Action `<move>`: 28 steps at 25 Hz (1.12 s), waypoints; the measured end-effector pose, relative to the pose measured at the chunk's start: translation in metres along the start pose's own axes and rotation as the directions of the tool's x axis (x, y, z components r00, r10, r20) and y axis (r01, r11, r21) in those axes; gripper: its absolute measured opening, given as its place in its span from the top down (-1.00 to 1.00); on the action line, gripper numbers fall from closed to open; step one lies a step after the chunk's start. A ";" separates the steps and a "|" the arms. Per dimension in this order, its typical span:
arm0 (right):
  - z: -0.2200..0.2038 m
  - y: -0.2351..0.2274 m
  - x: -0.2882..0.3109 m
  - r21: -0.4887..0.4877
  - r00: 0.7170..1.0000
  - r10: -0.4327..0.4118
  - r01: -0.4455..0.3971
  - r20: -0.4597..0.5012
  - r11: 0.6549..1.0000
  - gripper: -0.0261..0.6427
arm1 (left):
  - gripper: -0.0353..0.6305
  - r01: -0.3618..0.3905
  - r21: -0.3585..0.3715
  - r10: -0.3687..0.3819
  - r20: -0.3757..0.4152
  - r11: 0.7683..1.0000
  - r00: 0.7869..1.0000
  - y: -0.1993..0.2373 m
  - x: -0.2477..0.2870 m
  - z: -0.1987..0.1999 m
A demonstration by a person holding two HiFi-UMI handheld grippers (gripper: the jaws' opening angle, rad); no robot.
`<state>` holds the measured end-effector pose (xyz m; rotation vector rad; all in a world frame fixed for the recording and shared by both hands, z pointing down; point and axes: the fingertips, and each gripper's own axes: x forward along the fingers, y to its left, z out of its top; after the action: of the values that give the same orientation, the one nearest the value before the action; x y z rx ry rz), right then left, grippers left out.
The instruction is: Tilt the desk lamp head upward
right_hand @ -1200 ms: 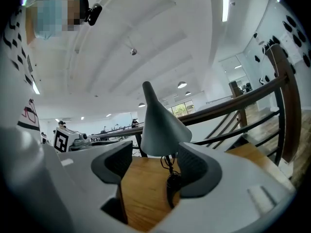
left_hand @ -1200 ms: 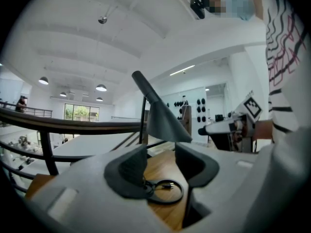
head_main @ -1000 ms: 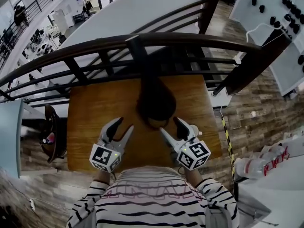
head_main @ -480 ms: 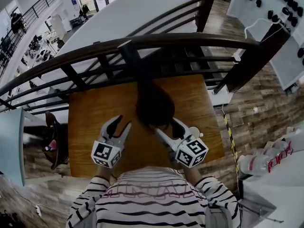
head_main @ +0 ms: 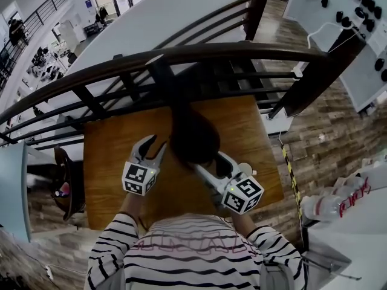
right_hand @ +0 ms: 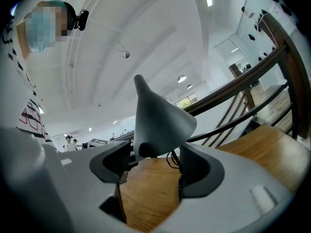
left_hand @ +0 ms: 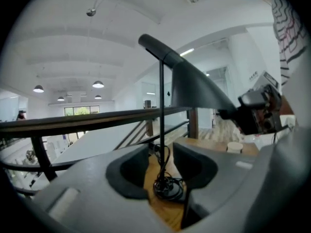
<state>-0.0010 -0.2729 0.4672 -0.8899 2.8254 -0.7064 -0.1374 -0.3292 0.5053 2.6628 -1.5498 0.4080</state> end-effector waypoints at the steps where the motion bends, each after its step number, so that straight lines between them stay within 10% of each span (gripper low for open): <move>1: 0.000 0.000 0.000 0.006 1.000 0.003 -0.003 0.000 1.000 0.00 | 0.44 0.014 0.017 -0.013 -0.023 1.000 1.000 -0.001 0.008 -0.005; 9: 0.007 0.008 -0.008 0.018 0.999 0.005 -0.006 0.031 1.000 -0.01 | 0.31 0.118 0.077 -0.108 -0.114 0.990 0.988 -0.025 0.037 -0.023; 23: 0.046 0.037 -0.049 -0.065 0.996 0.001 0.004 0.087 0.998 -0.01 | 0.30 0.052 0.014 -0.052 -0.015 0.999 0.999 -0.018 0.073 -0.006; 28: 0.061 0.044 -0.060 -0.097 0.993 0.000 0.011 0.114 0.995 -0.01 | 0.61 -0.003 -0.028 0.003 -0.001 1.000 1.000 -0.008 0.078 0.003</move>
<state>0.0392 -0.2314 0.3903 -0.9216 2.7773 -0.5053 -0.0930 -0.3921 0.5218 2.6399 -1.5478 0.3848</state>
